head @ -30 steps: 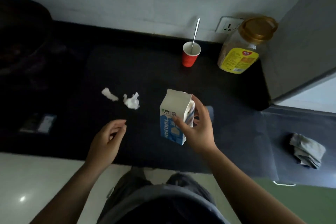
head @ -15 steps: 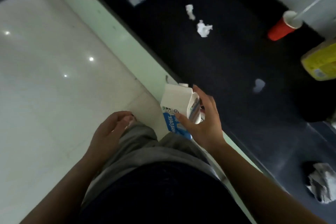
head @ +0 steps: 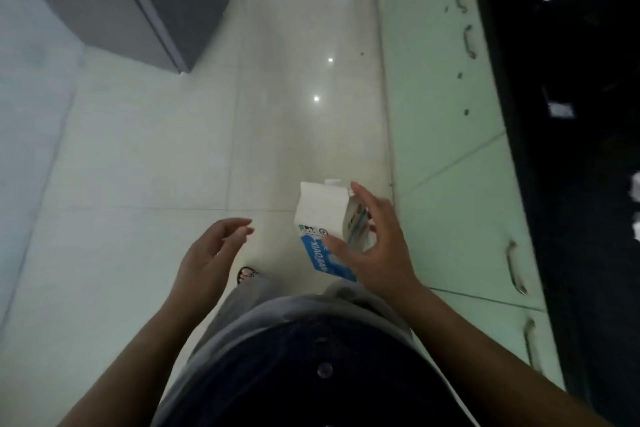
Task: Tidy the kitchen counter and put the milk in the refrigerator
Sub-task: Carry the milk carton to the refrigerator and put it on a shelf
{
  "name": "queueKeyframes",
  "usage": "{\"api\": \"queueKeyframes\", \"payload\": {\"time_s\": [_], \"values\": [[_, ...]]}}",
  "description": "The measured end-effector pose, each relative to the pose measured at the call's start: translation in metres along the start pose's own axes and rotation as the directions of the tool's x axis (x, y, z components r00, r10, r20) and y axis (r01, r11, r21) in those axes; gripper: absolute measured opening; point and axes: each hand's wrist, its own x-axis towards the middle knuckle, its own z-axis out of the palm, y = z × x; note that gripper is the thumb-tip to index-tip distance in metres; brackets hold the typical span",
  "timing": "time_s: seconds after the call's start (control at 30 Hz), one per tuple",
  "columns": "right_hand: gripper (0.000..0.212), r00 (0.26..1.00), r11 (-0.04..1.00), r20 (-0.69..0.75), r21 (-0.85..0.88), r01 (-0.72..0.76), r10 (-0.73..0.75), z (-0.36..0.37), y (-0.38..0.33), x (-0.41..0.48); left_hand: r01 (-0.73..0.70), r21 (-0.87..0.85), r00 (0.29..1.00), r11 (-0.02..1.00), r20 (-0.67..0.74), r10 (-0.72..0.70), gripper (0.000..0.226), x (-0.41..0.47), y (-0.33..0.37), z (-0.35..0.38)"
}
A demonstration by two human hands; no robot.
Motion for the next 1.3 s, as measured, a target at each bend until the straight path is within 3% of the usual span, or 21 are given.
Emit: {"api": "queueKeyframes", "payload": {"time_s": [0.2,0.3,0.53,0.7,0.77,0.87,1.13,1.3], "values": [[0.073,0.98,0.989,0.131,0.015,0.149,-0.149,0.096,-0.074,0.083,0.066,-0.068,0.972,0.996,-0.222,-0.08,0.04,0.026,-0.027,-0.121],[0.073,0.961,0.982,0.203,0.019,0.19,-0.19,0.14,-0.101,0.117,0.091,-0.098,0.944,0.991,-0.308,-0.117,0.023,0.039,-0.037,-0.166],[0.074,0.903,0.965,0.344,0.048,0.258,-0.259,0.22,-0.143,0.202,0.139,-0.187,0.889,0.973,-0.409,-0.206,0.035,0.085,-0.048,-0.229],[0.073,0.885,0.961,0.374,0.08,0.266,-0.276,0.262,-0.171,0.297,0.173,-0.199,0.86,0.964,-0.446,-0.247,0.02,0.161,-0.036,-0.274],[0.074,0.879,0.959,0.385,0.086,0.271,-0.283,0.274,-0.187,0.345,0.166,-0.217,0.847,0.962,-0.469,-0.252,0.024,0.203,-0.022,-0.297],[0.073,0.879,0.956,0.378,0.097,0.276,-0.292,0.285,-0.214,0.413,0.139,-0.216,0.843,0.966,-0.487,-0.23,0.031,0.266,0.007,-0.329],[0.07,0.92,0.961,0.276,0.056,0.272,-0.276,0.311,-0.247,0.554,0.135,-0.113,0.877,0.984,-0.449,-0.172,0.015,0.407,0.053,-0.402],[0.069,0.956,0.965,0.129,0.04,0.259,-0.262,0.337,-0.283,0.645,0.094,0.003,0.901,0.996,-0.425,-0.084,0.012,0.512,0.076,-0.463]]}}
